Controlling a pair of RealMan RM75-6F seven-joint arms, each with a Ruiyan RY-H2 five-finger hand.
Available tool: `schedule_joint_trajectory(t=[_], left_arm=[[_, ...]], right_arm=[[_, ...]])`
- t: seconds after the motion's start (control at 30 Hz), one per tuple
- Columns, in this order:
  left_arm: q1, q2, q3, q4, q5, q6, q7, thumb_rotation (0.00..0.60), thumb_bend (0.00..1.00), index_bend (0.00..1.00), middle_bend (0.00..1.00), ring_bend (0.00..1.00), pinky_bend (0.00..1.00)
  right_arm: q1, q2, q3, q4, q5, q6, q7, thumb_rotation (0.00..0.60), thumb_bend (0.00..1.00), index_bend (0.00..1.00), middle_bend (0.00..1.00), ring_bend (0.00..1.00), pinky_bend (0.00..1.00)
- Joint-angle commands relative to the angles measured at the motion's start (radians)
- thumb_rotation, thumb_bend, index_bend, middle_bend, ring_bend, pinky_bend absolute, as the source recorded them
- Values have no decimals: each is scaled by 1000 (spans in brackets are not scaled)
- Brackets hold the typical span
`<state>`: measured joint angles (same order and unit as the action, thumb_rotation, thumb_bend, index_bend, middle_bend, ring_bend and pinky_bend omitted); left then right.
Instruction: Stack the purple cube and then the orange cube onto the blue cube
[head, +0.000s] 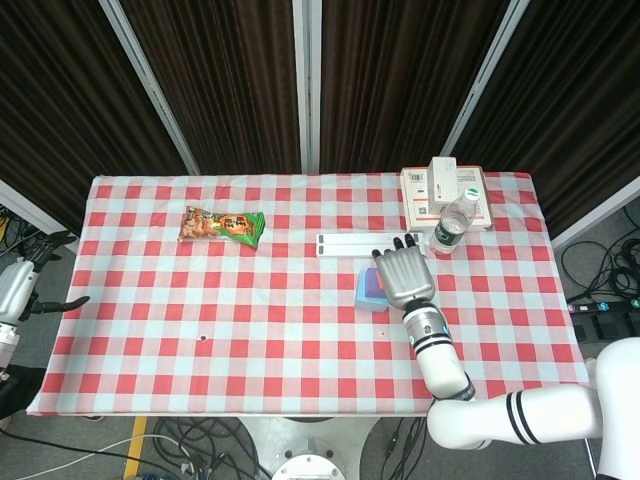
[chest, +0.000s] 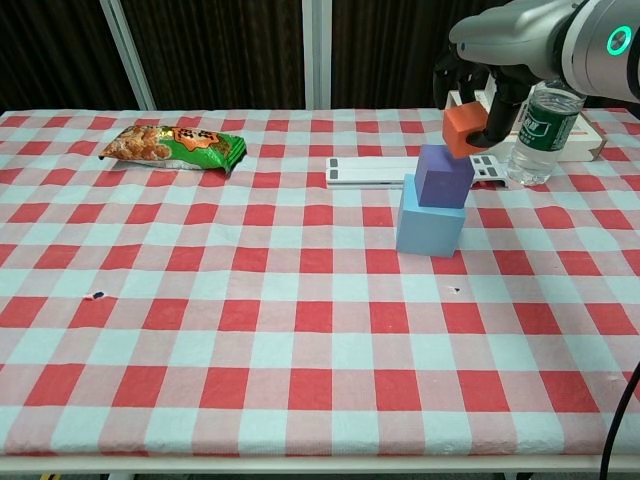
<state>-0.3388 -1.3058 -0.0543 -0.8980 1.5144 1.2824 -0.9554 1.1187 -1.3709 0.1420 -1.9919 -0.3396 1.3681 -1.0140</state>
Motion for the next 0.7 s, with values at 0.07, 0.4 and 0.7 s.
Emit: schedule_joint_trajectory(t=[0.07,0.4,0.7], left_arm=[[0,-2,1,4,-1,-3,0,600,79,236,219,157,286],[0,-7,5,15,-3,-9,-2,600,79,236,219,157,286],[0,-9,5,25,-5,-12,-7,600,79,236,219,156,286]], right_arm=[[-7,-8,3,19,-5,-13,4,600,257,316,444,177,151],[-20,-27,10,60,-11,-47,12,600,257,316,444,177,151],[-21,-37,22,77,-15,-67,11,600,257,316,444,177,151]])
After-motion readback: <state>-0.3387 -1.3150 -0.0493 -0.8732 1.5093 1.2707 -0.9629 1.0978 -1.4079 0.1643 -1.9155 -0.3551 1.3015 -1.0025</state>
